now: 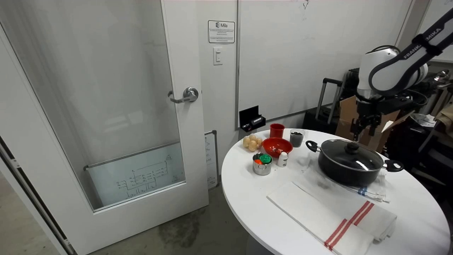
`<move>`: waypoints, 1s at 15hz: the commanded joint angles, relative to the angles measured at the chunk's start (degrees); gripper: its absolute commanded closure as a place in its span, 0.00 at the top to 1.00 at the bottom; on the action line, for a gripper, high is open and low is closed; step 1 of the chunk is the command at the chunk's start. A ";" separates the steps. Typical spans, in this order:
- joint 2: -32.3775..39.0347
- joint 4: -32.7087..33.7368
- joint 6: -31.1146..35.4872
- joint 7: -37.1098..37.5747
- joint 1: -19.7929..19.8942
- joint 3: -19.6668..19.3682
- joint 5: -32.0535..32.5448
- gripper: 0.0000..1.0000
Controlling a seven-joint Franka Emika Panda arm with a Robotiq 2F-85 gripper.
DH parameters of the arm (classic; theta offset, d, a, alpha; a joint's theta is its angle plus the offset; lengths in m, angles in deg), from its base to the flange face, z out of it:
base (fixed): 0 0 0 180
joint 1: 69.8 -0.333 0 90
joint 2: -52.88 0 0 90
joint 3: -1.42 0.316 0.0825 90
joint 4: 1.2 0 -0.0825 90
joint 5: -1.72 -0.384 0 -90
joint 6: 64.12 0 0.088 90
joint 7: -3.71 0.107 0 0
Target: Remove the lid of the pot
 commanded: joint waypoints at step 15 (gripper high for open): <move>10.48 11.86 -2.93 -10.27 3.99 2.56 -7.24 1.00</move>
